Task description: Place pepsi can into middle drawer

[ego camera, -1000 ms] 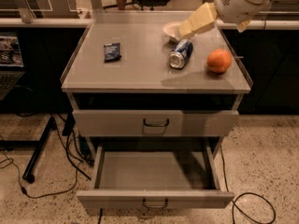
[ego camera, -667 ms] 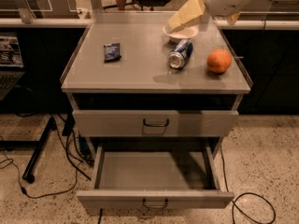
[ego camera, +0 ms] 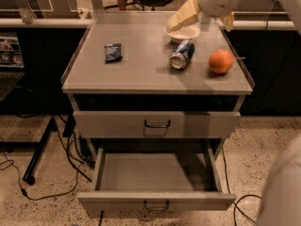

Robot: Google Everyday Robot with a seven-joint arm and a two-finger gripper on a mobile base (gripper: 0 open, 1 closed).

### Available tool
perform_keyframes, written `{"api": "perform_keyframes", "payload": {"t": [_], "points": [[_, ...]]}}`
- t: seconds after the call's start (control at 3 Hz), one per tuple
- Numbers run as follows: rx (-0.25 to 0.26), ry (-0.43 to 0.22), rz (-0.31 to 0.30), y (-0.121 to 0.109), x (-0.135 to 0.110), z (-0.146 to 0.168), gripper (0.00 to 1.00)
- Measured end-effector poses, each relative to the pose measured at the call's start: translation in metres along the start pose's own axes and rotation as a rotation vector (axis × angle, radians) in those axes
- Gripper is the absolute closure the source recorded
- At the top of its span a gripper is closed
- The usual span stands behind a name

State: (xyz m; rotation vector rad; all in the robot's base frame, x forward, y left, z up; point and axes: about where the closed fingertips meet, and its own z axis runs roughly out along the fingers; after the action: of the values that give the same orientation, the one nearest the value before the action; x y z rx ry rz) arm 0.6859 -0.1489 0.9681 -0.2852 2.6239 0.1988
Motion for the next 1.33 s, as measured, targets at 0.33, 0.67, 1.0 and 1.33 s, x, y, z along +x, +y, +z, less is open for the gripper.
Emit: {"api": "perform_keyframes", "payload": {"t": [0.33, 0.67, 1.0, 1.33], "points": [[0.010, 0.037, 0.033, -0.014, -0.004, 0.023, 0.00], [0.008, 0.034, 0.039, -0.014, -0.004, 0.025, 0.00], [0.008, 0.034, 0.039, -0.014, -0.004, 0.025, 0.00], [-0.008, 0.026, 0.061, -0.004, -0.023, 0.040, 0.00]]}}
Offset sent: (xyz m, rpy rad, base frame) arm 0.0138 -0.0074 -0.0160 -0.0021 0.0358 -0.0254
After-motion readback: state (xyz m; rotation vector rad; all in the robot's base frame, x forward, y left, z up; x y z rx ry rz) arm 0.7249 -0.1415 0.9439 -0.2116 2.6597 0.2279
